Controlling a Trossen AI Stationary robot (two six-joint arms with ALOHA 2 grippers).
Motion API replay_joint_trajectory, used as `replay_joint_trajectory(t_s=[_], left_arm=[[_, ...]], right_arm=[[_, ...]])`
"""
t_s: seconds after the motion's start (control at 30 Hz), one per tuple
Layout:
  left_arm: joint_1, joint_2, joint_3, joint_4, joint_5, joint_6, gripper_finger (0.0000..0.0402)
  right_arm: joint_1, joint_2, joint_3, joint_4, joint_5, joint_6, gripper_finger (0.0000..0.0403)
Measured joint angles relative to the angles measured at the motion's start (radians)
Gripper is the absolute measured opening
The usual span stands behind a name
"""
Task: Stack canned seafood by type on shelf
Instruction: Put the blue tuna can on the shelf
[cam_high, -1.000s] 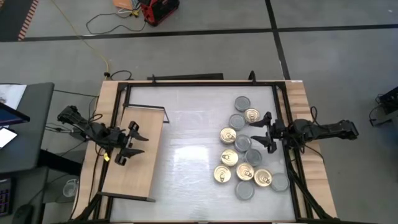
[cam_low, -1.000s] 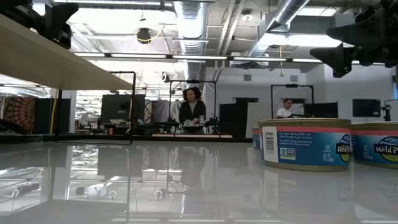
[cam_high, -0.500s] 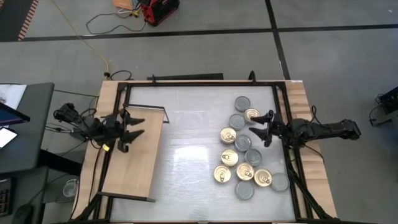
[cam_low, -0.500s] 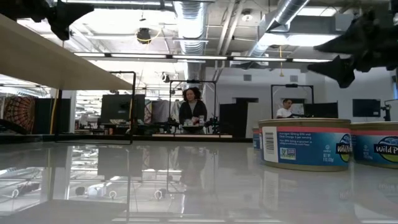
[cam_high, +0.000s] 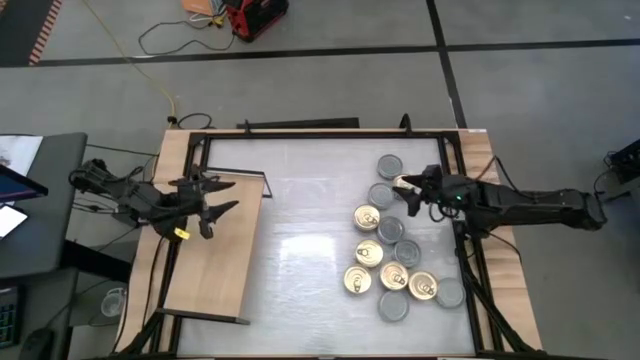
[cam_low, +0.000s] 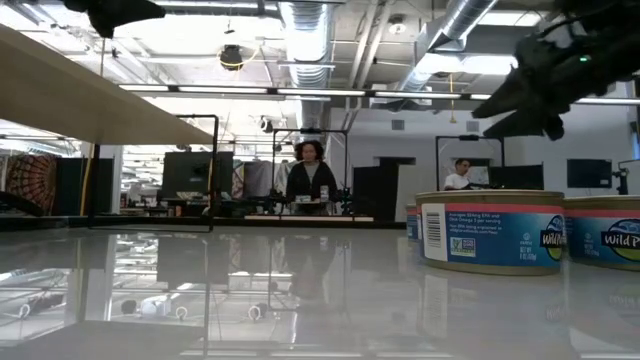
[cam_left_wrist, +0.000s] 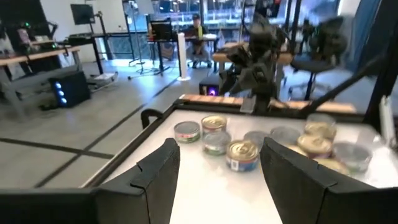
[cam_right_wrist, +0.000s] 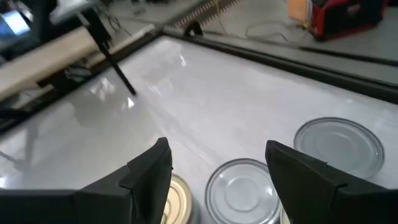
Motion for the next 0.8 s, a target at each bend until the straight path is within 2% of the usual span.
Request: replay_joint_trajectory(t_s=[0.17,0.23,0.43,0.63,0.7,0.8], left_arm=[[0.086,0.08,0.002,0.007,0.042,0.071,0.0215],[0.149,0.117,0.002,0.035,0.093,0.105,0.0214],[0.404,0.254,0.042,0.143,0.414,0.175,0.0191],[0.615,0.435,0.137,0.146,0.711,0.167,0.0167],[0.653,0.497,0.161,0.144,0.775,0.17,0.0163],[0.672,0.572,0.181,0.145,0.808,0.173,0.0162]], right_arm=[[-0.142,0.136,0.094,-0.014,-0.149,-0.083,0.0281],[-0.218,0.192,0.138,-0.067,-0.204,-0.114,0.0281],[-0.396,0.362,0.27,-0.263,-0.287,-0.184,0.0281],[-0.454,0.528,0.376,-0.371,-0.297,-0.186,0.0281],[-0.466,0.577,0.406,-0.4,-0.296,-0.186,0.0281],[-0.485,0.646,0.44,-0.439,-0.287,-0.191,0.0281]])
